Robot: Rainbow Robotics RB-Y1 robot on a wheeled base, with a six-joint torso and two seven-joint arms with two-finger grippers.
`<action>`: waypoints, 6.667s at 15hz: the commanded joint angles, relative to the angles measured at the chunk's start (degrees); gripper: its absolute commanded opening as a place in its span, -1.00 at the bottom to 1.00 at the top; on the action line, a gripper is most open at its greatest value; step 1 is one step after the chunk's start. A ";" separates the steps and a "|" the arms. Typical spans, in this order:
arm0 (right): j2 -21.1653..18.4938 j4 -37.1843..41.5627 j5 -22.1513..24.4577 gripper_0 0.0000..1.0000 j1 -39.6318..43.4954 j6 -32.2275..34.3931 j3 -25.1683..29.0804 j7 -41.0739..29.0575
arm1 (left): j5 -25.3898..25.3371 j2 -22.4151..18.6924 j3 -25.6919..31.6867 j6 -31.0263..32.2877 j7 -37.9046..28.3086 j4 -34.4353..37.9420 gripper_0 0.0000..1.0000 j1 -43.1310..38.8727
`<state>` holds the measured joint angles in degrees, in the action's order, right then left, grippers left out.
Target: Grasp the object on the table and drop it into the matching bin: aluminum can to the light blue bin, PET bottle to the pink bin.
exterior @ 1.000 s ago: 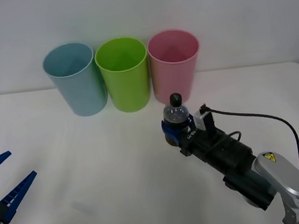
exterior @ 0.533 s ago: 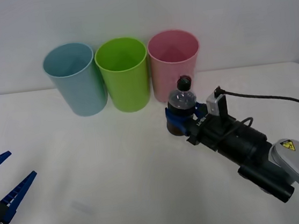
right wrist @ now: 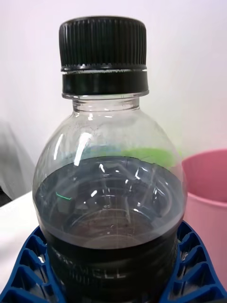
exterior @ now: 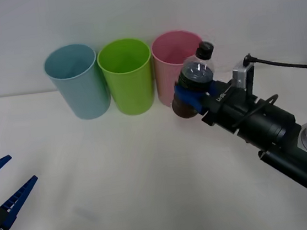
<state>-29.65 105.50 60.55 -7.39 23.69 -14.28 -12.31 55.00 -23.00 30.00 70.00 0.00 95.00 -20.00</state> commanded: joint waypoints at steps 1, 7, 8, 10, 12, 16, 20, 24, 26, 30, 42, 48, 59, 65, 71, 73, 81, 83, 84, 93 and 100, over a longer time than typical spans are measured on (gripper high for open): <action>-1.37 -0.03 0.00 -1.00 -3.07 -0.83 0.92 -4.21 | 0.00 0.00 0.00 0.00 0.00 0.00 1.00 0.00; -4.10 -5.48 0.00 -1.00 -11.94 -1.54 2.59 -8.52 | 0.00 0.00 0.00 0.00 0.00 0.00 1.00 0.00; -4.10 -7.33 0.00 -1.00 -13.88 -1.45 2.77 -8.69 | 0.00 0.00 0.00 0.00 0.00 0.00 1.00 0.00; -3.75 -11.98 0.00 -1.00 -18.01 -1.54 2.77 -8.87 | 0.00 0.00 0.00 0.00 0.00 0.00 1.00 0.00; -3.22 -15.85 0.00 -1.00 -21.00 -1.54 2.77 -8.69 | 0.00 0.00 0.00 0.00 0.00 0.00 1.00 0.00; -0.32 -24.64 1.85 -1.00 -27.41 -1.54 2.77 -8.08 | 0.00 0.00 0.00 0.00 0.00 0.00 1.00 0.00; 3.46 -31.06 5.54 -1.00 -32.07 -2.42 3.30 -7.72 | 0.00 0.00 0.00 0.00 0.00 0.00 1.00 0.00; 7.15 -36.33 9.14 -1.00 -35.32 -5.41 3.65 -7.20 | 0.00 0.00 0.00 0.00 0.00 0.00 1.00 0.00; 8.82 -39.49 10.11 -1.00 -36.99 -6.81 3.65 -6.49 | 0.00 0.00 0.00 0.00 0.00 0.00 1.00 0.00; 10.32 -40.81 11.69 -1.00 -37.78 -9.01 3.65 -5.70 | 0.00 0.00 0.00 0.00 0.00 0.00 1.00 0.00; 10.14 -40.81 11.78 1.00 -37.61 -8.83 3.65 -4.91 | 0.00 0.00 0.00 0.00 0.00 0.00 1.00 0.00; 8.47 -37.91 10.90 1.00 -35.41 -7.07 4.09 -4.91 | 0.00 0.00 0.00 0.00 0.00 0.00 1.00 0.00; 0.30 -18.93 7.82 1.00 -19.41 -2.68 4.35 -5.35 | 0.00 0.00 0.00 0.00 0.00 0.00 1.00 0.00; -2.34 -7.94 7.47 1.00 -6.76 5.67 9.27 -4.91 | 0.00 0.00 0.00 0.00 0.00 0.00 1.00 0.00; -4.71 0.94 6.42 1.00 6.78 8.92 12.44 -3.07 | 0.00 0.00 0.00 0.00 0.00 0.00 1.00 0.00; -4.63 1.90 6.42 1.00 9.76 11.21 14.02 -2.01 | 0.00 0.00 0.00 0.00 0.00 0.00 1.00 0.00; -3.31 3.22 6.33 1.00 19.26 20.70 20.70 2.29 | 0.00 0.00 0.00 0.00 0.00 0.00 1.00 0.00; -2.52 3.13 6.33 1.00 22.07 24.57 23.60 3.53 | 0.00 0.00 0.00 0.00 0.00 0.00 1.00 0.00; -2.34 3.22 6.24 1.00 23.04 25.80 24.48 4.05 | 0.00 0.00 0.00 0.00 0.00 0.00 1.00 0.00; 0.12 -4.69 6.15 1.00 27.43 38.72 32.83 17.59 | 0.00 0.00 0.00 0.00 0.00 0.00 1.00 0.00; 0.12 -12.42 5.89 1.00 27.87 47.59 36.78 20.84 | 0.00 0.00 0.00 0.00 0.00 0.00 1.00 0.00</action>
<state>-29.53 93.67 66.45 20.48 70.31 22.08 8.59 55.00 -23.00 30.00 70.00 0.00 95.00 -20.00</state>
